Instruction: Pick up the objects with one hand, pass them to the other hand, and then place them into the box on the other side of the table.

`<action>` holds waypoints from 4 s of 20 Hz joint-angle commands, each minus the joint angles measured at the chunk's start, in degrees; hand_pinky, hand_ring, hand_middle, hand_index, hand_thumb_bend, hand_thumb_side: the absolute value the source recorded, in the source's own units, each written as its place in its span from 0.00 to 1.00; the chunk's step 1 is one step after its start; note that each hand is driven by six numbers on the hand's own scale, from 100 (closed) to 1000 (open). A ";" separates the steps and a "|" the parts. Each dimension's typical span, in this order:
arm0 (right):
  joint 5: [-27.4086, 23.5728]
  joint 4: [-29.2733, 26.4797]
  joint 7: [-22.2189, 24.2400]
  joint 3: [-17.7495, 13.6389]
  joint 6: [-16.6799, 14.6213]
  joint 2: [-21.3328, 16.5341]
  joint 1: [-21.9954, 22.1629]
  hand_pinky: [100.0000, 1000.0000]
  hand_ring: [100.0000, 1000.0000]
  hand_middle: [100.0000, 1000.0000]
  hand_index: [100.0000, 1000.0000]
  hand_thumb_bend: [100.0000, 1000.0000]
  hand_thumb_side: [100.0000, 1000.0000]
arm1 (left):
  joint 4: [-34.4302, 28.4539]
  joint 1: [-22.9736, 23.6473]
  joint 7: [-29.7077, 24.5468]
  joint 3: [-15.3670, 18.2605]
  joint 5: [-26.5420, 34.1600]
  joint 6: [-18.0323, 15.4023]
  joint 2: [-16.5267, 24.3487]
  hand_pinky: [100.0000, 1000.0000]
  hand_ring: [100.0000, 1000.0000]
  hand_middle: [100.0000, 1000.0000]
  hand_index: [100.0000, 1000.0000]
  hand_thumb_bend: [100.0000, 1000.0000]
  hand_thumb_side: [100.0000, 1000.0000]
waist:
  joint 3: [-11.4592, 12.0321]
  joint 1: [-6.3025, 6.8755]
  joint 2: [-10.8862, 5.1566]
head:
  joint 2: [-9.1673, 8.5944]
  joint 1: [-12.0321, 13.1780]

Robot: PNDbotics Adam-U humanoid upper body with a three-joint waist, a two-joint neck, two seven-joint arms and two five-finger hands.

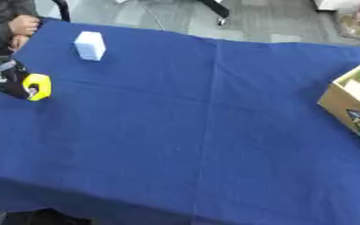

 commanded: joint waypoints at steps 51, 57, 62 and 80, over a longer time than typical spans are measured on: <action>-14.94 -13.80 28.76 18.73 -12.73 1.45 -20.51 0.84 0.83 0.82 0.95 0.00 0.28 | -33.47 -7.06 8.61 -9.83 38.23 -13.52 -24.14 0.47 0.38 0.39 0.47 0.38 0.00 | -0.15 -1.59 -1.00 | 0.33 -5.03; -13.18 -13.66 32.51 19.30 -12.21 2.60 -21.52 0.84 0.83 0.83 0.98 0.00 0.34 | -31.66 -7.54 12.36 -10.77 34.96 -10.75 -24.05 0.49 0.39 0.40 0.48 0.40 0.00 | -0.13 -1.53 -1.11 | 0.33 -4.85; -10.24 -13.12 34.50 19.45 -11.85 3.60 -22.25 0.84 0.83 0.83 0.99 0.00 0.39 | -31.61 -8.10 14.09 -11.52 33.92 -9.61 -24.76 0.50 0.39 0.40 0.48 0.40 0.00 | -0.04 -1.59 -1.21 | 0.33 -4.83; 2.45 -5.39 30.19 19.65 -12.25 9.46 -23.85 0.82 0.82 0.82 1.00 0.00 0.47 | -31.95 -10.27 13.32 -13.54 32.25 -8.16 -28.02 0.49 0.39 0.40 0.48 0.40 0.00 | 0.49 -1.45 -0.79 | 0.33 -4.80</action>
